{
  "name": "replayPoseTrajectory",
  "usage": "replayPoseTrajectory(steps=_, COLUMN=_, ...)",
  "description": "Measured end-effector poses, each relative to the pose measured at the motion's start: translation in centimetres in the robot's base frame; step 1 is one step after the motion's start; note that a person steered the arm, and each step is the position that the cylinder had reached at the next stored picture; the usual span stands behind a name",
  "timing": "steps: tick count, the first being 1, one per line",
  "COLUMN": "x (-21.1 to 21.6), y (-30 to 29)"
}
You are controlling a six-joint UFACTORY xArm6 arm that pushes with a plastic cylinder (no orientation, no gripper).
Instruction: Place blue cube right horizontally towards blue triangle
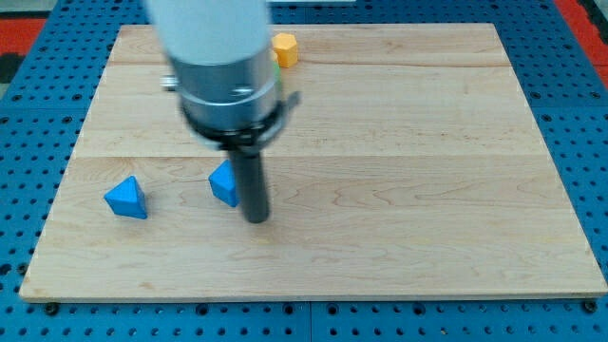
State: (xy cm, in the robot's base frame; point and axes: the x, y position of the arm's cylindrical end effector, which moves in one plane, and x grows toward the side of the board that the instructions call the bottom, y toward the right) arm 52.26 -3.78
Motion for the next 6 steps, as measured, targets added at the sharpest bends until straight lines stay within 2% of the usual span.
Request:
replayPoseTrajectory(steps=1, x=-5.4, y=-2.0)
replayPoseTrajectory(steps=2, x=2.0, y=-1.5)
replayPoseTrajectory(steps=3, x=3.9, y=-5.5)
replayPoseTrajectory(steps=4, x=2.6, y=-10.9)
replayPoseTrajectory(steps=5, x=-3.2, y=-10.7)
replayPoseTrajectory(steps=6, x=-4.4, y=-7.6)
